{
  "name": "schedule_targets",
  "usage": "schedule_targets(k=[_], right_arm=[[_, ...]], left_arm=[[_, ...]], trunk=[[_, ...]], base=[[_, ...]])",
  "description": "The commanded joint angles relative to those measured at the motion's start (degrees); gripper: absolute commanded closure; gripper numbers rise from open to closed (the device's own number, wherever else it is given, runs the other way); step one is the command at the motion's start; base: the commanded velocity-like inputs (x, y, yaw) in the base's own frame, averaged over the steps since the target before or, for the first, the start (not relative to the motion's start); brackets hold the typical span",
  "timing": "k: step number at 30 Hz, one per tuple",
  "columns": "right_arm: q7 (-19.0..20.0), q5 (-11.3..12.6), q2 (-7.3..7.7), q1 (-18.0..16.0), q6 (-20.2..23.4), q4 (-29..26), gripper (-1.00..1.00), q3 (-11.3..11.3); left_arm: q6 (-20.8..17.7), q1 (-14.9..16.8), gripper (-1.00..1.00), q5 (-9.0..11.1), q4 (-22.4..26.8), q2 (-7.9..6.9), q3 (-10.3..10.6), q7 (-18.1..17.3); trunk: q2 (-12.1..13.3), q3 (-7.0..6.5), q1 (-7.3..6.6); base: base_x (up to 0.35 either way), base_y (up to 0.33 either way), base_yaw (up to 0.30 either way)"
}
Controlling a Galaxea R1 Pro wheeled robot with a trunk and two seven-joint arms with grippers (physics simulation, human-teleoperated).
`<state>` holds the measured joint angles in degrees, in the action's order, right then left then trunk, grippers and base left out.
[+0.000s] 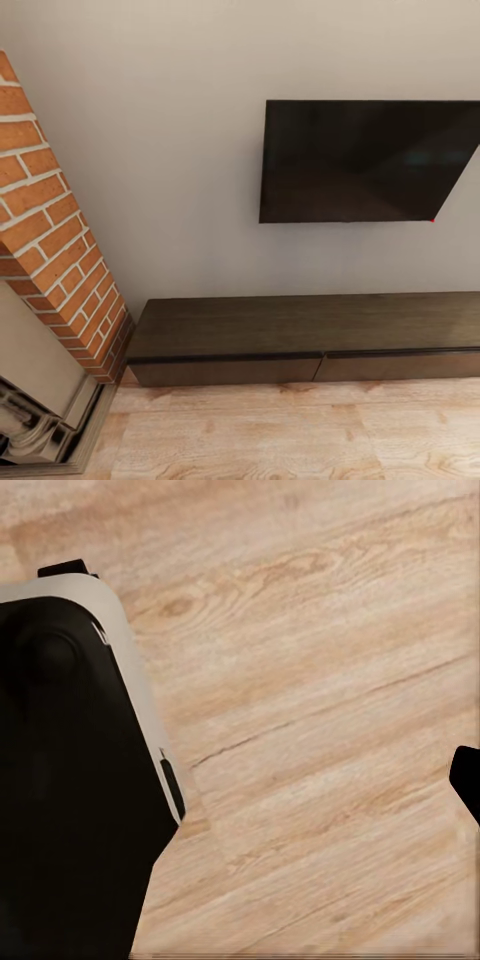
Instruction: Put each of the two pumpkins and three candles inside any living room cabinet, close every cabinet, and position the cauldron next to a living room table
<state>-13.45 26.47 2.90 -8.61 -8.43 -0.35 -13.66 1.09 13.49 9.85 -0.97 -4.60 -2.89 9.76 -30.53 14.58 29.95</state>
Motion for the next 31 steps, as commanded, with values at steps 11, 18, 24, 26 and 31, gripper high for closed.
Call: schedule_targets(k=[11,18,24,26,31], right_arm=[[0.0,0.0,-0.58,0.3,0.0,0.0,-1.00,-0.1],[0.0,0.2,-0.89,0.3,-0.1,0.0,-1.00,-0.1],[0.1,0.2,-0.84,0.3,-0.1,0.0,-1.00,0.0],[0.1,0.2,-0.84,0.3,-0.1,0.0,-1.00,0.0],[0.1,0.2,-0.94,0.3,-0.1,0.0,-1.00,-0.1]], left_arm=[[1.0,-2.2,-1.00,0.2,0.0,0.20,0.0,0.0],[1.1,-2.6,-1.00,0.2,0.0,0.24,-0.1,-0.1],[1.1,-2.6,-1.00,0.2,0.0,0.43,-0.2,-0.1],[1.1,-2.6,-1.00,0.2,0.0,0.45,-0.2,-0.1],[1.1,-2.6,-1.00,0.2,0.0,0.46,-0.2,-0.1]], trunk=[[2.8,-1.27,-1.54],[2.8,-1.27,-1.54],[2.8,-1.27,-1.54],[2.8,-1.27,-1.54],[2.8,-1.27,-1.54]], base=[[0.000,0.000,0.000],[0.000,0.000,0.000],[0.000,0.000,0.000],[0.000,0.000,0.000],[0.000,0.000,0.000]])
